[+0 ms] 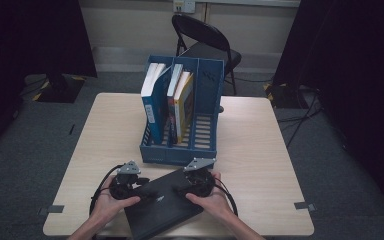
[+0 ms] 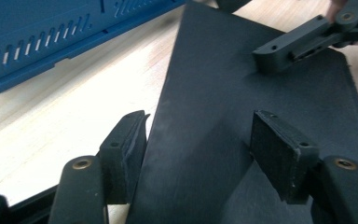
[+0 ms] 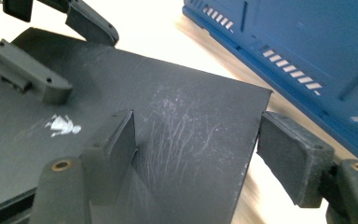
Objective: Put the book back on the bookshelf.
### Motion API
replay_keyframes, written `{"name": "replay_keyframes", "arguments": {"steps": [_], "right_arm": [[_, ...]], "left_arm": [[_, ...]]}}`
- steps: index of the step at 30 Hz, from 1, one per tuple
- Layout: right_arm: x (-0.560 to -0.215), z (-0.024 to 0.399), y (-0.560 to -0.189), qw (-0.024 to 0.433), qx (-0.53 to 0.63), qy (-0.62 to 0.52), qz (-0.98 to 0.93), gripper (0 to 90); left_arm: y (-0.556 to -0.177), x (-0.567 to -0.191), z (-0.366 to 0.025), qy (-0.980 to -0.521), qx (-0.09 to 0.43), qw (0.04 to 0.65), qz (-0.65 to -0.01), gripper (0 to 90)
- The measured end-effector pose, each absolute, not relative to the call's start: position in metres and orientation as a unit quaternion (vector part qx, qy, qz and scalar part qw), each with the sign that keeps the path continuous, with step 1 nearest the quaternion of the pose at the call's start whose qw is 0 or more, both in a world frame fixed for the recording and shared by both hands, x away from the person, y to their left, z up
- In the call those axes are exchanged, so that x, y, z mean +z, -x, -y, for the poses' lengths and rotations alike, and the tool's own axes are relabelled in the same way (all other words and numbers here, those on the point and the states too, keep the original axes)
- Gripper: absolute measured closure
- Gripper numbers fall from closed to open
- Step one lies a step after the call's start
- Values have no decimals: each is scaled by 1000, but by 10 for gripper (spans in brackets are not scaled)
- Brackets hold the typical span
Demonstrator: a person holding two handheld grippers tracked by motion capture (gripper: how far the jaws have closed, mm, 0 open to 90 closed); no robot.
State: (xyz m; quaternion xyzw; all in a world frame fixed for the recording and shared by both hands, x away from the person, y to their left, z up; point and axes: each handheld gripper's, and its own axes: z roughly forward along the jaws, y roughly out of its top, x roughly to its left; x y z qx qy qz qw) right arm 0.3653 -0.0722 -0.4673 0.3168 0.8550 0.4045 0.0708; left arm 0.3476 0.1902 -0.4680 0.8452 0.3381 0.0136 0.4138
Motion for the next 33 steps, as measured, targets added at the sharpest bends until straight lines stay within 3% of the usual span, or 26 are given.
{"name": "replay_keyframes", "arguments": {"steps": [3,5,14,20,33], "right_arm": [[-467,70,-364,80,406,-313,-855,294],[-465,76,-359,82,406,-311,-855,353],[-455,113,-329,74,419,-316,-848,289],[-459,135,-307,74,415,-329,-845,296],[-474,130,-292,67,397,-317,-859,299]], "left_arm": [[-347,-470,-192,-843,14,421,-336,370],[-346,-470,-192,-842,17,424,-333,372],[-347,-468,-191,-843,14,416,-341,370],[-347,-467,-190,-844,16,412,-343,374],[-345,-468,-190,-843,22,415,-341,375]]}}
